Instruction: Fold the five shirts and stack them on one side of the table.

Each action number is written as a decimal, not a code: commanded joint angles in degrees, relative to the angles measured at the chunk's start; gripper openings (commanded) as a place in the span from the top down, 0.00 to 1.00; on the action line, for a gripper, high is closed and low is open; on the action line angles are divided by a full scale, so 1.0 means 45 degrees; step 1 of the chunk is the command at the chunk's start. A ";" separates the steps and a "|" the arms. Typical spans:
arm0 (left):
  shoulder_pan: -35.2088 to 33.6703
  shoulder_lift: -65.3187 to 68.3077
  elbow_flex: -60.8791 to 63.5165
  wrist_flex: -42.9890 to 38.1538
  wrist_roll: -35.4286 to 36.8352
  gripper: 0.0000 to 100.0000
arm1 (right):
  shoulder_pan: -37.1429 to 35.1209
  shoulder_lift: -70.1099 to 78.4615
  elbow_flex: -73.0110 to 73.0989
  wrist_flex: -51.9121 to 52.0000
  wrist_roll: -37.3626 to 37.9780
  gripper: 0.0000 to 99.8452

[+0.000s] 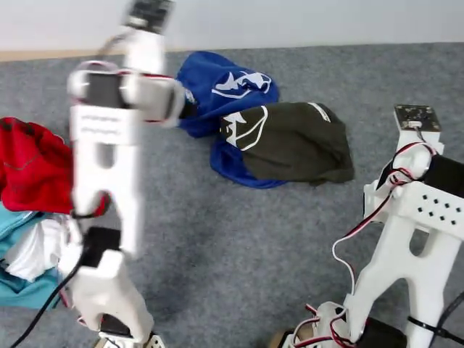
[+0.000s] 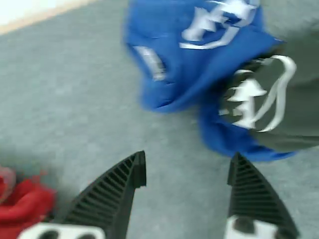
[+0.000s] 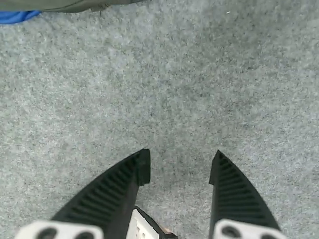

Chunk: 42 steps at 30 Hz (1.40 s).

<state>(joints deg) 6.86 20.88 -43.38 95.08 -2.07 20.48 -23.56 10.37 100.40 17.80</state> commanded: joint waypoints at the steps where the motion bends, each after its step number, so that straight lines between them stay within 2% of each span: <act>1: 0.1153 0.0918 -0.0127 -0.1133 0.0313 0.73 | 0.0166 -0.0596 -0.0078 0.0557 0.0098 0.79; 8: 0.2344 0.3009 -0.0127 -0.2833 0.0293 0.73 | 0.0166 -0.0615 0.0684 0.0557 0.0098 0.79; 17: 0.2481 0.5529 -0.0147 -0.4728 0.0332 0.74 | 0.0166 -0.0615 0.1407 0.0557 0.0098 0.79; 20: 0.2442 0.6095 -0.0147 -0.5275 0.0274 0.80 | 0.0166 -0.0615 0.1407 0.0557 0.0098 0.79; 23: 0.2462 0.6154 -0.0166 -0.5392 0.0254 0.90 | 0.0186 -0.0615 0.1407 0.0557 0.0098 0.79; 25: 0.2442 0.6056 -0.0576 -0.5099 0.0254 0.99 | 0.0186 -0.0615 0.1407 0.0557 0.0098 0.79; 36: 0.1973 0.4063 -0.6105 0.0410 0.0313 1.00 | 0.0166 -0.0615 0.1407 0.0557 0.0059 0.79; 38: 0.1504 0.3595 -0.7199 0.1270 0.0332 1.00 | 0.0166 -0.0615 0.1407 0.0557 0.0078 0.79; 42: -0.0293 0.2227 -0.7961 0.1192 0.0352 1.00 | 0.0166 -0.0615 0.1407 0.0557 0.0078 0.79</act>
<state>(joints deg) 11.25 38.37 -74.95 99.12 -1.10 20.48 -23.56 17.14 100.40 17.80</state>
